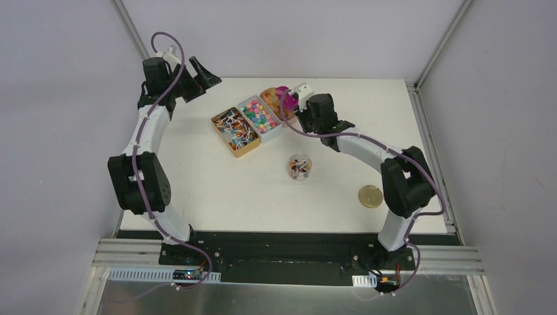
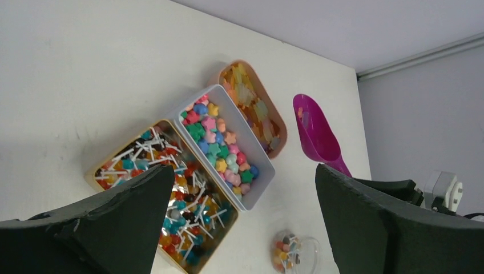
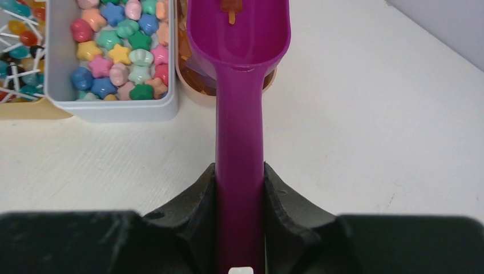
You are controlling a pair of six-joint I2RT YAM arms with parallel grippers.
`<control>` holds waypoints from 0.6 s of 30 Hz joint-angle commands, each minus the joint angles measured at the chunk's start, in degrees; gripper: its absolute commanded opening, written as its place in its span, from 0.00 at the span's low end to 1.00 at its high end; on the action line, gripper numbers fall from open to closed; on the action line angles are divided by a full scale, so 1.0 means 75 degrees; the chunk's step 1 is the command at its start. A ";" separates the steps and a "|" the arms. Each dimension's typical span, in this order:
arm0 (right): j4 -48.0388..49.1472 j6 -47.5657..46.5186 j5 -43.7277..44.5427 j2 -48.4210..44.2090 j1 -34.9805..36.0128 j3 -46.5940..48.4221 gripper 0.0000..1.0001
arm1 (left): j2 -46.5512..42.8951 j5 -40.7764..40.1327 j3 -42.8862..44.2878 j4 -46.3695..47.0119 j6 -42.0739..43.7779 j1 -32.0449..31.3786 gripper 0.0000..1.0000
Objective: Pack the candies
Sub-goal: Scoop the fake candies from the storage box.
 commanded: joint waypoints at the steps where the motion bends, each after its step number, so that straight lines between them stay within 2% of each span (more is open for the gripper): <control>1: 0.0476 0.0110 -0.0437 -0.1207 0.0000 -0.0328 0.00 | -0.1089 -0.0080 -0.0598 -0.0041 0.0110 -0.0305 0.99; 8: -0.0119 -0.0211 -0.0583 -0.2475 0.0011 -0.1124 0.00 | -0.2541 -0.0193 -0.1884 -0.0055 0.0370 -0.0640 0.99; 13: -0.1281 -0.0800 -0.1034 -0.3296 0.0056 -0.1413 0.00 | -0.3650 -0.0486 -0.2975 -0.0061 0.0702 -0.0829 0.99; 18: -0.2470 -0.1284 -0.1140 -0.3918 0.0089 -0.1569 0.00 | -0.4388 -0.1020 -0.3409 -0.0055 0.0880 -0.1009 0.99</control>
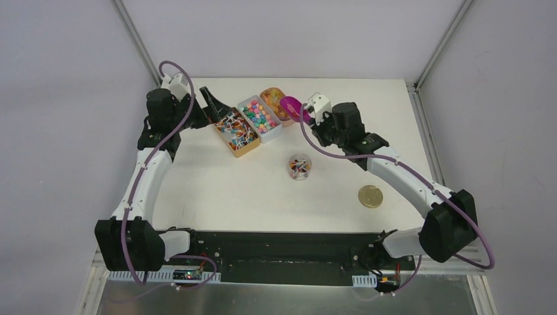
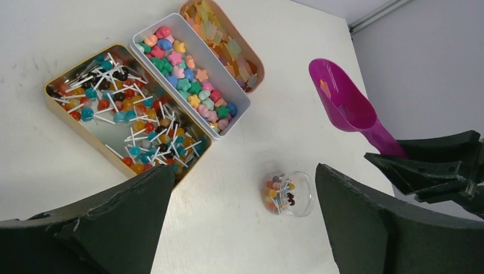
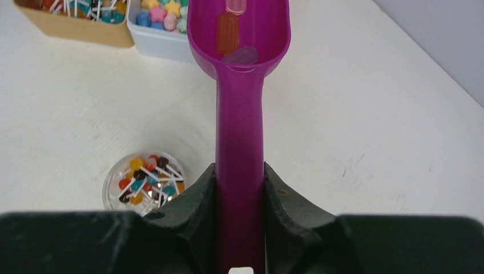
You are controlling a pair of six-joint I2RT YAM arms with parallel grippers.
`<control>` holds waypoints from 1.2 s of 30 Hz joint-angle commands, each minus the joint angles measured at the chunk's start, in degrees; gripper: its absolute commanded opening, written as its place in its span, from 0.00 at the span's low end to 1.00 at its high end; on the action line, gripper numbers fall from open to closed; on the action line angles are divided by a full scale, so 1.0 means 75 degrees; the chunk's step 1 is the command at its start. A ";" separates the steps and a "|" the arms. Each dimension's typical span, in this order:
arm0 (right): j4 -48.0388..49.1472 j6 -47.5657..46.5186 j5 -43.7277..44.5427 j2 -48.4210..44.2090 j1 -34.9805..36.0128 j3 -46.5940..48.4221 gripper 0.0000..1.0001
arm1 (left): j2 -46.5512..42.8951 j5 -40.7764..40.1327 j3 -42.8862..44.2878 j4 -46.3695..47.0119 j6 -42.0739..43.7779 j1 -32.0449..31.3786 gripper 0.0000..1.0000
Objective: Pack the candies
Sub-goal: Scoop the fake candies from the storage box, then place the fake candies in the packing bottle.
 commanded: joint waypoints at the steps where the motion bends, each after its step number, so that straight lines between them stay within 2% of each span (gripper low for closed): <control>1: -0.1106 -0.0588 -0.0295 -0.0807 0.0084 -0.0131 0.00 | -0.0701 -0.0578 -0.0282 0.0228 0.0405 -0.0130 0.99; 9: -0.2159 -0.1530 -0.0413 -0.2096 0.0138 -0.0673 0.00 | -0.0759 -0.1011 -0.0703 -0.0408 0.0769 -0.0364 0.99; 19: -0.3603 -0.1975 0.0059 -0.2501 0.0430 -0.0539 0.00 | -0.0795 -0.1216 -0.0712 -0.0686 0.0875 -0.0385 0.99; 27: -0.4683 -0.2179 0.1292 -0.2542 0.0906 -0.0360 0.00 | -0.0728 -0.1163 -0.0694 -0.0716 0.0849 -0.0376 0.99; 36: -0.5841 -0.2060 0.2512 -0.2457 0.1591 -0.0112 0.00 | -0.0757 -0.1608 -0.0577 -0.0960 0.0840 -0.0376 0.99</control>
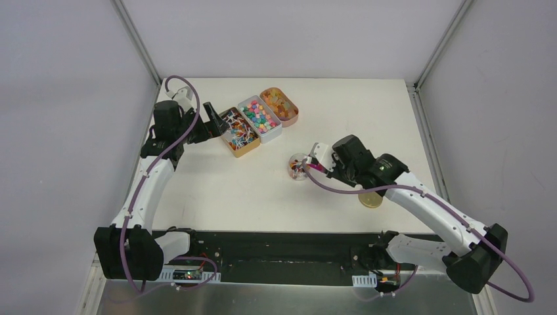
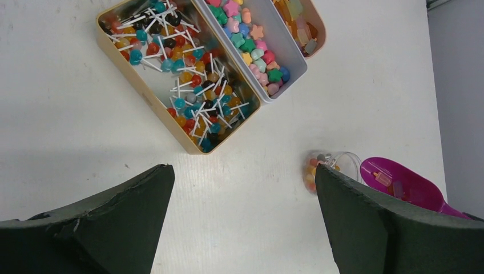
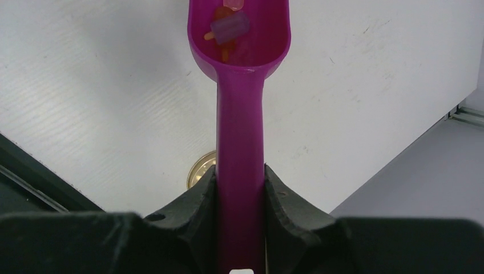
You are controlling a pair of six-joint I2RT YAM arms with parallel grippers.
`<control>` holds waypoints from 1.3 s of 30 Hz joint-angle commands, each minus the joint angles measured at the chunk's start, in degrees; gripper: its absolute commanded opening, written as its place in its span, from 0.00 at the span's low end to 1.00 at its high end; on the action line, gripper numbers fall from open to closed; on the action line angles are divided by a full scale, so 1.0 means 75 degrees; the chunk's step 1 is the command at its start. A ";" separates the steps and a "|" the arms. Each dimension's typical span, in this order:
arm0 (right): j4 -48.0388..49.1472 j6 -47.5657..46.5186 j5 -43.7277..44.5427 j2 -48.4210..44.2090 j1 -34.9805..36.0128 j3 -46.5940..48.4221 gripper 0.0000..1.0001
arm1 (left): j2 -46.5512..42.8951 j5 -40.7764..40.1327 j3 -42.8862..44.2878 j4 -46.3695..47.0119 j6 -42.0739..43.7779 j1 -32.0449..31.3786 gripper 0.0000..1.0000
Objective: Pack the candies
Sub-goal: Place the fake candies in the packing bottle.
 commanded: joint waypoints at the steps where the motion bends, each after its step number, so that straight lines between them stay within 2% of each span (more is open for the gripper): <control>1: -0.0545 -0.0024 0.0831 -0.0121 0.0420 0.0546 0.00 | -0.0100 -0.0283 0.0247 0.0036 0.0149 -0.0076 0.99; 8: -0.0695 -0.0044 0.1312 0.0250 0.0893 0.0961 0.00 | -0.0137 -0.0398 0.0240 -0.0002 0.0193 -0.0076 0.99; 39: -0.1323 0.0033 0.1791 0.0642 0.1343 0.1423 0.00 | -0.0229 -0.0723 0.0202 -0.0154 0.0185 -0.0075 0.99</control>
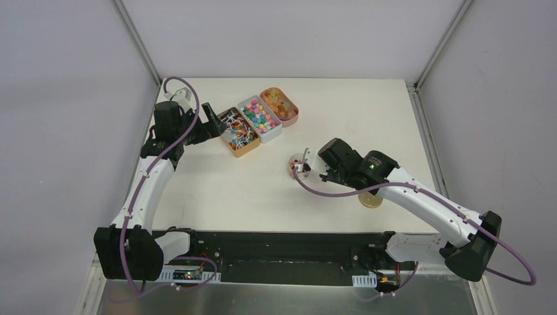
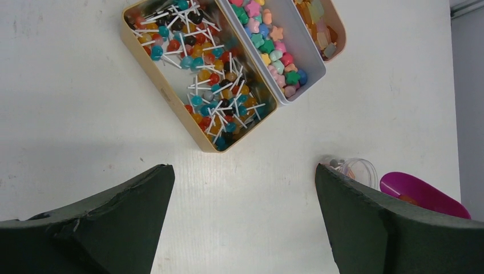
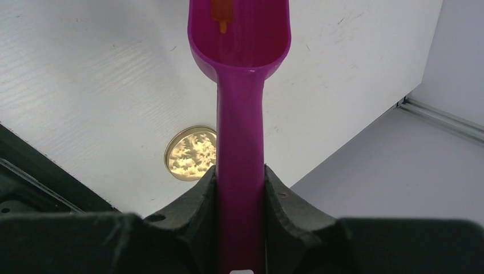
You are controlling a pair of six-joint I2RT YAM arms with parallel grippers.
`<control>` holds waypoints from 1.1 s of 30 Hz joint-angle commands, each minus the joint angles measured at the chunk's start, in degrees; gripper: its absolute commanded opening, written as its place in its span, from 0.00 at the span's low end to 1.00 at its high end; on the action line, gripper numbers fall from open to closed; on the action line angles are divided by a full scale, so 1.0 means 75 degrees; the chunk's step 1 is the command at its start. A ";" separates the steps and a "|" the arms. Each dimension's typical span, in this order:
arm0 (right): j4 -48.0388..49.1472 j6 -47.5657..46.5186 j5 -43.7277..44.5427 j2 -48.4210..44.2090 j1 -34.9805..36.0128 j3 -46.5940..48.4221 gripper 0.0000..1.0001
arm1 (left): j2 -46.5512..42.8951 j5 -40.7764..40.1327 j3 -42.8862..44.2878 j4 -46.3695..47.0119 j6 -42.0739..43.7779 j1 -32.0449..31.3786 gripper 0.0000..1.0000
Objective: Pack the candies
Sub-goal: Place the fake candies in the packing bottle.
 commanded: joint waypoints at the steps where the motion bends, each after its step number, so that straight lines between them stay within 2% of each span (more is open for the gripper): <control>1: -0.0160 0.0061 0.0303 0.0115 0.0189 0.0594 0.00 | -0.0220 -0.0280 0.0202 0.0045 0.0167 -0.0075 0.99; 15: -0.1371 0.0418 0.2011 0.1407 0.1140 0.1311 0.00 | -0.0233 -0.0214 0.0190 0.0037 0.0213 -0.0075 0.99; 20: -0.1331 0.0447 0.1981 0.1338 0.1191 0.1330 0.00 | -0.0245 -0.0183 0.0186 0.0034 0.0225 -0.0074 0.99; 26: -0.1259 0.0543 0.1815 0.1211 0.1248 0.1511 0.00 | -0.0257 0.0057 0.0146 0.0153 0.0261 -0.0076 0.95; 33: -0.0223 0.0592 0.1105 0.0628 0.1251 0.1630 0.00 | -0.0260 0.0614 0.0072 0.0422 0.0177 -0.0081 0.89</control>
